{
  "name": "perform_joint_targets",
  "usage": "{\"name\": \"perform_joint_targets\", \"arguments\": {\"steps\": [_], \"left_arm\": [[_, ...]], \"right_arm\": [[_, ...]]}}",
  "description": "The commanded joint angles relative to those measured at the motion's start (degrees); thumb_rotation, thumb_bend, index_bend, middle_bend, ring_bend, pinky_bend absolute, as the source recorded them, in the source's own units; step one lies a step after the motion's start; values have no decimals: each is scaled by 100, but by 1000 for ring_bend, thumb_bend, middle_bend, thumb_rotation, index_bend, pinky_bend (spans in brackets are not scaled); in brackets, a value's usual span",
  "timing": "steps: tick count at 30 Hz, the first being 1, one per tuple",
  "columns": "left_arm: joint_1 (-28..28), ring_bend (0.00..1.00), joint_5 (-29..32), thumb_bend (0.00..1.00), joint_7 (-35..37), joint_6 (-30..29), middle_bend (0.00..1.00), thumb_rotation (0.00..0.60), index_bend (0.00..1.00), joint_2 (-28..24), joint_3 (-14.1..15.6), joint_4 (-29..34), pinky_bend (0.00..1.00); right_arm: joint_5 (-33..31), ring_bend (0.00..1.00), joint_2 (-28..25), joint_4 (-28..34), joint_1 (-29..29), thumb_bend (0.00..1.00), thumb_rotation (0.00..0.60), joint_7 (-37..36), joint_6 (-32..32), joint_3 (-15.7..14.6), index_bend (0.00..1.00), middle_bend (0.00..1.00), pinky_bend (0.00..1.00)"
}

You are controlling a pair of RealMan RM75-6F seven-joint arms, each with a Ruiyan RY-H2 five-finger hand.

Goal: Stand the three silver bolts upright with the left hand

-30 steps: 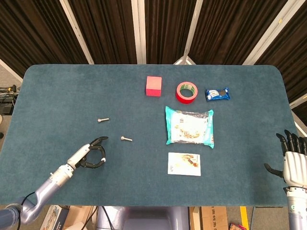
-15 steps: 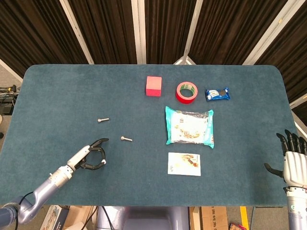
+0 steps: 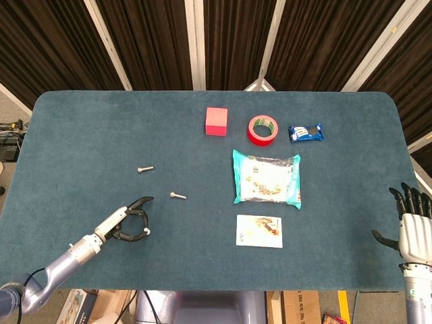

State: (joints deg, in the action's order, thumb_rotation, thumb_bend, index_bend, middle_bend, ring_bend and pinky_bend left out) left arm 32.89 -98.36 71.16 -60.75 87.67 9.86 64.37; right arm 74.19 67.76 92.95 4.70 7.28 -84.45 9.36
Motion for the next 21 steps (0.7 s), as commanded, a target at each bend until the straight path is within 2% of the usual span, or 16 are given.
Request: {"name": "perform_joint_targets", "arguments": {"steps": [1,21], "left_arm": [[10,0,13,471,-9,36,28,600,573,-8,36,-16,0],[152,0,-83,414,48,92,9,600,526,-179,335,-37,0]], "right_arm": [[-1,0,1,-3,-1,21,600,0,1,-1,173,64,0],[-1,0,-2,18,-3,21,600,16,17,-9,173,64,0]]}}
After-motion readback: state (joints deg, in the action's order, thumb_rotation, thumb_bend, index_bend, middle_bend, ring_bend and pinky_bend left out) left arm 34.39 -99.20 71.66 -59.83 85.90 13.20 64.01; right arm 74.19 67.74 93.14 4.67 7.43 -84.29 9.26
